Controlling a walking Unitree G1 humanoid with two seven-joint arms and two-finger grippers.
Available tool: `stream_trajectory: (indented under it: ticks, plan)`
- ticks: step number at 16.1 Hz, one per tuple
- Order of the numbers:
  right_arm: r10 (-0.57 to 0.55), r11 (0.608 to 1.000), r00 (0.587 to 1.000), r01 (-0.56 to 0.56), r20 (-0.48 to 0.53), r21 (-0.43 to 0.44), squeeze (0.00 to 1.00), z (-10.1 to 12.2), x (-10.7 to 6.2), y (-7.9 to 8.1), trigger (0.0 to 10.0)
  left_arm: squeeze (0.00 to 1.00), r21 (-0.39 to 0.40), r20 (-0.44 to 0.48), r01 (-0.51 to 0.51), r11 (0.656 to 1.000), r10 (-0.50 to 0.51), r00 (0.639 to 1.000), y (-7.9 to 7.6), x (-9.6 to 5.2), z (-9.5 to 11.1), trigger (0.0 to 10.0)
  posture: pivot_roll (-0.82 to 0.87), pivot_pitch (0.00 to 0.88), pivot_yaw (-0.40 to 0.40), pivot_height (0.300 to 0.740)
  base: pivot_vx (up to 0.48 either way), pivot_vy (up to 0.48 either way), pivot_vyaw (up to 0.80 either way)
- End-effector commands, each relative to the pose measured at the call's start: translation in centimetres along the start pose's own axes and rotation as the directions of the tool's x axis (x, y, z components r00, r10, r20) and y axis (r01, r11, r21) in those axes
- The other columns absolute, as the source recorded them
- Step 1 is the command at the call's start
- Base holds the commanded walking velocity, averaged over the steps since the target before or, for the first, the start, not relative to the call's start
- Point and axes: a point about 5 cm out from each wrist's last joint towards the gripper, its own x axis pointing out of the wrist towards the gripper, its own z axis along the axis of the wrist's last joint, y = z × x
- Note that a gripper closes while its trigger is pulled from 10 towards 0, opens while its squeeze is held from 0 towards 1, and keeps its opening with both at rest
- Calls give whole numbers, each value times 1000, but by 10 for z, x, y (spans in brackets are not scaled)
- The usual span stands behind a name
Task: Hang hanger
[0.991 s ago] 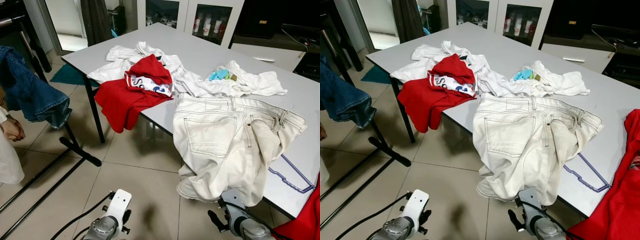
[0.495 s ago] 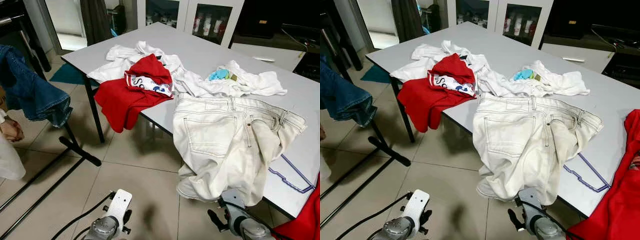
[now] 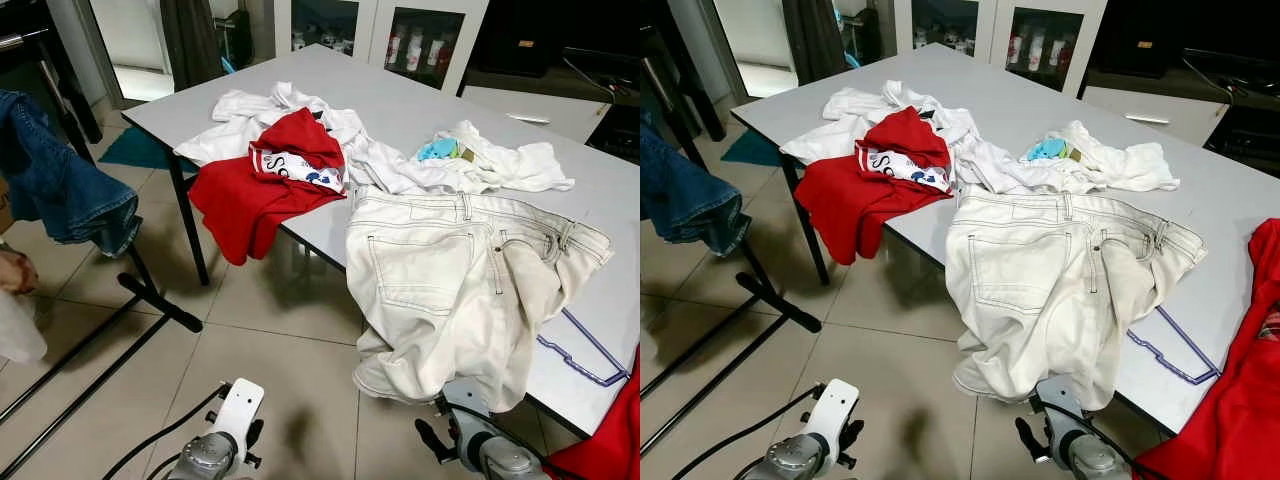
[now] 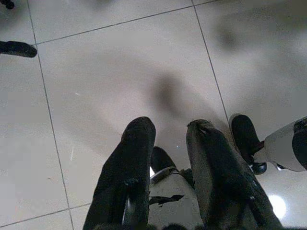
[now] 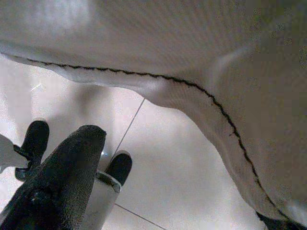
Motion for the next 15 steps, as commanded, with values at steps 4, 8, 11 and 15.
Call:
stream_trajectory:
  ticks: [4,8,11,15]
  plan:
    - [-12,1000,1000,12,-1,-2,0,0,-1,-3,10000,0,3,-7,-6,1000,6,1000,1,0,-1,10000,-40,0,-46,740,0,0,0]
    - [-12,1000,1000,12,-1,-3,0,0,-1,-3,10000,0,5,-6,-5,1000,5,1000,1,0,-1,10000,-41,0,-46,740,0,0,0]
    - [-13,1000,1000,13,-1,-2,0,0,-1,-3,10000,0,4,-6,-5,1000,5,1000,1,0,-1,10000,-41,0,-46,740,0,0,0]
    - [-13,1000,1000,13,-2,-4,0,-1,-1,-3,10000,0,1,-11,-3,1000,3,1000,0,0,-3,10000,-40,0,-49,740,0,0,0]
